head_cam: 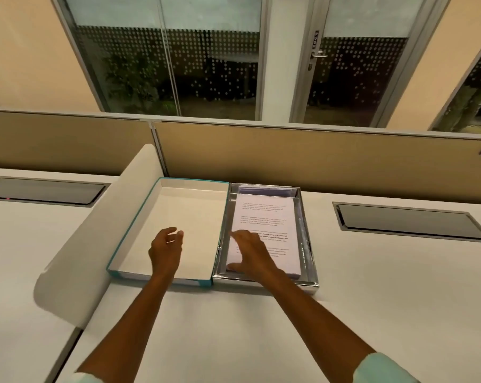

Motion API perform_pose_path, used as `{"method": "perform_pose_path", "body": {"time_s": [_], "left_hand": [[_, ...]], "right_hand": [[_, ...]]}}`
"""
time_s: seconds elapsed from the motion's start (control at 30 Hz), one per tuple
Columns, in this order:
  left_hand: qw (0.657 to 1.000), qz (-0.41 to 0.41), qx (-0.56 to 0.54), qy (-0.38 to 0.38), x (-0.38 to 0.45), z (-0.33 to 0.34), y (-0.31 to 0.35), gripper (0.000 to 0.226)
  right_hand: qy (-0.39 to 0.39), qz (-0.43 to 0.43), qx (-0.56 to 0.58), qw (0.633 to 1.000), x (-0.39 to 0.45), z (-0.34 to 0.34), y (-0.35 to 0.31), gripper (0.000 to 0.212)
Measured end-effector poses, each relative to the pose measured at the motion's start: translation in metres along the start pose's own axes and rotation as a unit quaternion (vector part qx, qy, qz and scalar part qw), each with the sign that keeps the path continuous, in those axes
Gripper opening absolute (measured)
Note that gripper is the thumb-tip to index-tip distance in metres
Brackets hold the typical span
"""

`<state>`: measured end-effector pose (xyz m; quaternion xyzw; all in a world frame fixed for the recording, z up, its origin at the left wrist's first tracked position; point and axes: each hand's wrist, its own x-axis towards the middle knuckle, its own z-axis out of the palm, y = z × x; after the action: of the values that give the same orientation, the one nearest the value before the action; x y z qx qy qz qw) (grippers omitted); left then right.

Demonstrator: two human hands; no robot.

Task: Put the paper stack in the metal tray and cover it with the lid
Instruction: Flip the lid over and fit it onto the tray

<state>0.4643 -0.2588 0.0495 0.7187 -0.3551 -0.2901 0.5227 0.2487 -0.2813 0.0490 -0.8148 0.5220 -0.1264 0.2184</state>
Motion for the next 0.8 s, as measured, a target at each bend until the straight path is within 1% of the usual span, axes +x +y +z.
{"method": "perform_pose_path", "body": {"time_s": [0.07, 0.13, 0.27, 0.33, 0.43, 0.47, 0.57, 0.6, 0.67, 0.73, 0.8], "left_hand": [[0.998, -0.034, -0.008, 0.046, -0.002, -0.022, -0.014, 0.026], [0.994, -0.079, -0.029, 0.077, -0.005, -0.041, -0.029, 0.024], [0.968, -0.198, -0.100, 0.117, -0.009, -0.073, -0.058, 0.026], [0.954, -0.246, -0.140, 0.103, -0.012, -0.082, -0.065, 0.025], [0.934, -0.296, -0.195, 0.052, -0.018, -0.086, -0.069, 0.028], [0.929, -0.305, -0.205, 0.031, -0.019, -0.086, -0.071, 0.031], [0.921, -0.316, -0.226, -0.023, -0.022, -0.080, -0.074, 0.053], [0.918, -0.319, -0.233, -0.038, -0.023, -0.077, -0.074, 0.057], [0.907, -0.329, -0.253, -0.063, -0.025, -0.070, -0.071, 0.052], [0.891, -0.344, -0.284, -0.088, -0.027, -0.061, -0.067, 0.038], [0.877, -0.342, -0.321, -0.100, -0.028, -0.052, -0.062, 0.035]], "right_hand": [[-0.019, -0.038, -0.033, 0.999, 0.003, 0.016, -0.018, 0.079], [-0.047, -0.060, -0.070, 0.995, 0.006, 0.032, -0.034, 0.070], [-0.060, -0.102, -0.179, 0.977, 0.010, 0.057, -0.056, 0.042], [-0.070, -0.088, -0.192, 0.975, 0.012, 0.064, -0.059, 0.034], [-0.093, -0.082, -0.159, 0.979, 0.015, 0.072, -0.061, 0.031], [-0.097, -0.081, -0.145, 0.981, 0.016, 0.073, -0.061, 0.031], [-0.091, -0.065, -0.092, 0.989, 0.015, 0.075, -0.060, 0.033], [-0.085, -0.056, -0.066, 0.993, 0.015, 0.075, -0.059, 0.033], [-0.074, -0.035, -0.017, 0.996, 0.014, 0.074, -0.060, 0.030], [-0.064, -0.015, 0.031, 0.997, 0.011, 0.073, -0.060, 0.028], [-0.056, 0.005, 0.074, 0.996, 0.009, 0.072, -0.060, 0.026]]}}
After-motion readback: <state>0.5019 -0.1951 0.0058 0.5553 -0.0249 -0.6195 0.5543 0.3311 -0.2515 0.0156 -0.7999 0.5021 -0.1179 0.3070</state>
